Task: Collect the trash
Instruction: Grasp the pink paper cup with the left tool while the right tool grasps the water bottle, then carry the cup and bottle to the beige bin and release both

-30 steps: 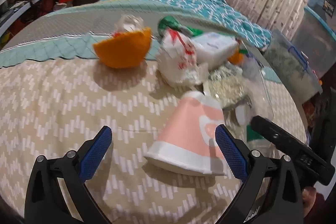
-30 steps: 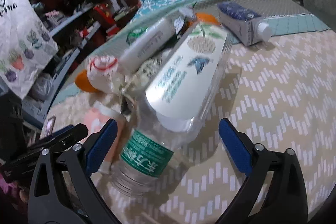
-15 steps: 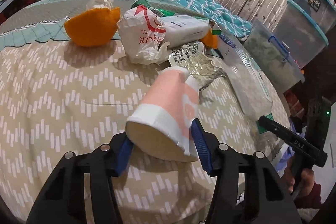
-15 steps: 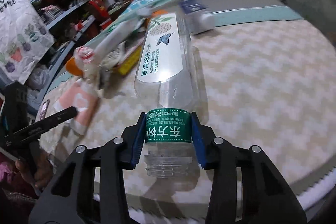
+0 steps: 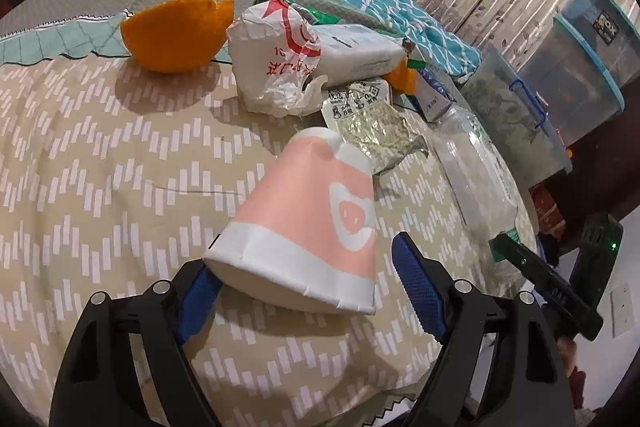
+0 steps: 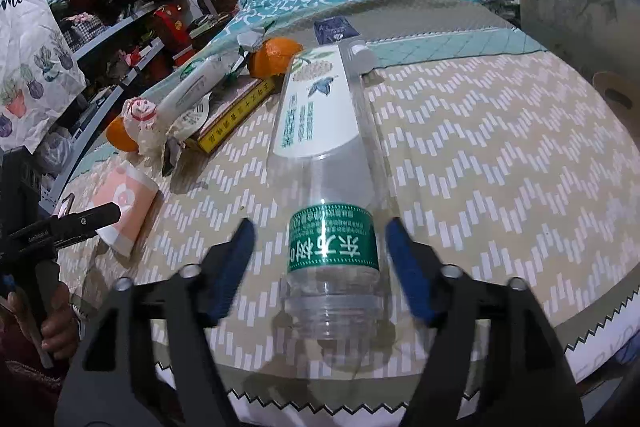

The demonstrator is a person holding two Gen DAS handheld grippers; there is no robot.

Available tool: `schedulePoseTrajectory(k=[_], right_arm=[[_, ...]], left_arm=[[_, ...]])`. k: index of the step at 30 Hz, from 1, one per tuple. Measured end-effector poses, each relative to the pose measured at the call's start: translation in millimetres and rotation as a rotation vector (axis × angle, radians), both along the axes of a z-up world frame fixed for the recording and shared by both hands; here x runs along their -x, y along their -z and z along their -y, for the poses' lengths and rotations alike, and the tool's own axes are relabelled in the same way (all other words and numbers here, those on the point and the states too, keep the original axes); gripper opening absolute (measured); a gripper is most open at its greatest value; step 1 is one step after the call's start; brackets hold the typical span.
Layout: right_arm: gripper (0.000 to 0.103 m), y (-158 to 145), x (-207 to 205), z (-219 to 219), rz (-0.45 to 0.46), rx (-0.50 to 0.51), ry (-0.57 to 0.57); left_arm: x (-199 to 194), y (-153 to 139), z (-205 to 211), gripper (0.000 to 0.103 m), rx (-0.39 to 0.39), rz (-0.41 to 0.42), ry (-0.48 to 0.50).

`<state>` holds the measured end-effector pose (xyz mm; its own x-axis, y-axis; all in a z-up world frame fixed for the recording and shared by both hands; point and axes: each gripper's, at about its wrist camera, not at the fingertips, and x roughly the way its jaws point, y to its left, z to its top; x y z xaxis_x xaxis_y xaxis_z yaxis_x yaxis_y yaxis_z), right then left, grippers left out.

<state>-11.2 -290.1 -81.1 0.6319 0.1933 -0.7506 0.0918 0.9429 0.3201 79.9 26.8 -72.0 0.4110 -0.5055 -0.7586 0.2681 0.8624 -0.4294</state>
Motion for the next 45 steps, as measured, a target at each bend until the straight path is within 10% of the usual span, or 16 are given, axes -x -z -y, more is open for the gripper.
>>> schedulePoseTrajectory(k=[11,15,17,26,45], right_arm=[[0.088,2.9,-16.6,-10.6,-0.011,0.027,-0.022],[0.085,2.8,-22.4,-8.5,0.003,0.025,-0.021],[0.064,1.7,-22.7,-8.6,0.01,0.047,-0.024],[0.064,1.6,7.5,13.0,0.08,-0.006,0.041],[0.064,8.1,59.2,188.7,0.182,-0.123,0.478]], left_arm=[[5.8,-5.9,6.0,0.025,0.026,0.024,0.024],[11.5,-9.6,6.7,0.02,0.025,0.036,0.032],[13.8,-11.9,5.8,0.02,0.049,0.03,0.039],[33.5,-46.5,33.5,0.02,0.108,0.126,0.151],[-6.1,-29.7,356.2,0.02,-0.071,0.091,0.627]])
